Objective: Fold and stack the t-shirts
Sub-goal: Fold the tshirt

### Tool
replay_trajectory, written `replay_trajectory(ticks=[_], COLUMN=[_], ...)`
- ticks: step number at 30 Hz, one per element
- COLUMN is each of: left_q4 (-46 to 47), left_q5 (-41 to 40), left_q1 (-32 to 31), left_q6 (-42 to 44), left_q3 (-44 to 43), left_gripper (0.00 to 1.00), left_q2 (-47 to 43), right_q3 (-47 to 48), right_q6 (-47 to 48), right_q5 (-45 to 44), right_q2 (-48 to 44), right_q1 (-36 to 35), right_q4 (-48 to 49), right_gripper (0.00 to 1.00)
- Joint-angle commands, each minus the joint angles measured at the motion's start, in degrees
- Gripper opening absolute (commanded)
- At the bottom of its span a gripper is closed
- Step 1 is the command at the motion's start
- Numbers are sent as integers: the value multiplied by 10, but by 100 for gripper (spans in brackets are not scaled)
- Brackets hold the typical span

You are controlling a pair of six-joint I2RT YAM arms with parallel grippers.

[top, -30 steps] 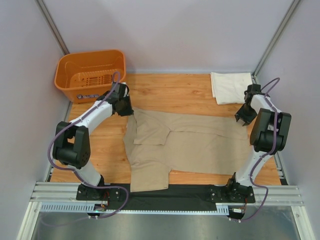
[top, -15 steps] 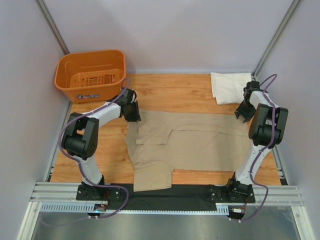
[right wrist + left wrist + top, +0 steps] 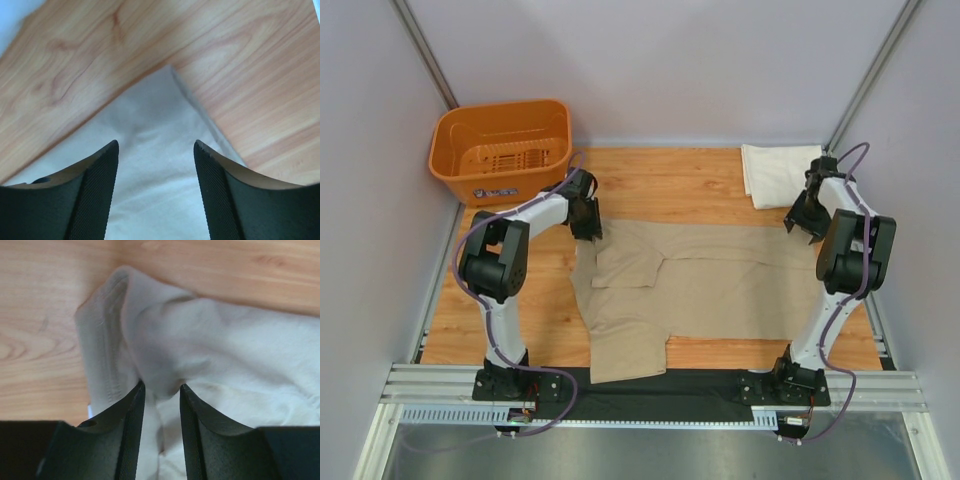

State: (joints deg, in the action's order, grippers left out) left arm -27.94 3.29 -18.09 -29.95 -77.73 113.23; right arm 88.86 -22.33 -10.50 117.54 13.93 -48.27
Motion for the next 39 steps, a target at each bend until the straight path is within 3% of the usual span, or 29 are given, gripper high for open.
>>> replay_trajectory(ticks=[1, 5, 8, 14, 21, 25, 30, 39], left_q4=[-36, -65, -88, -42, -13, -4, -7, -2], left_q5=[-27, -13, 24, 172, 253, 259, 249, 243], left_q1=[6, 3, 3, 3, 31, 32, 32, 33], left_q6=[31, 46, 46, 33, 20, 12, 2, -6], left_q3=[32, 57, 77, 175, 237, 242, 241, 259], left_gripper=[42, 49, 51, 50, 53, 52, 49, 48], left_q2=[-55, -145, -201, -269, -255, -252, -242, -249], right_q3=[-21, -71, -104, -235, -284, -308, -324, -343], right_q6=[15, -12, -35, -151, -191, -211, -219, -229], right_q5=[9, 107, 206, 432, 466, 466, 482, 473], right_q2=[-106, -174, -207, -205, -169, -155, -132, -104], right_q1=[-34, -100, -189, -324, -420, -428, -431, -436], right_q4=[-13, 3, 25, 223, 337, 354, 382, 404], right_gripper=[64, 68, 68, 62, 59, 52, 37, 33])
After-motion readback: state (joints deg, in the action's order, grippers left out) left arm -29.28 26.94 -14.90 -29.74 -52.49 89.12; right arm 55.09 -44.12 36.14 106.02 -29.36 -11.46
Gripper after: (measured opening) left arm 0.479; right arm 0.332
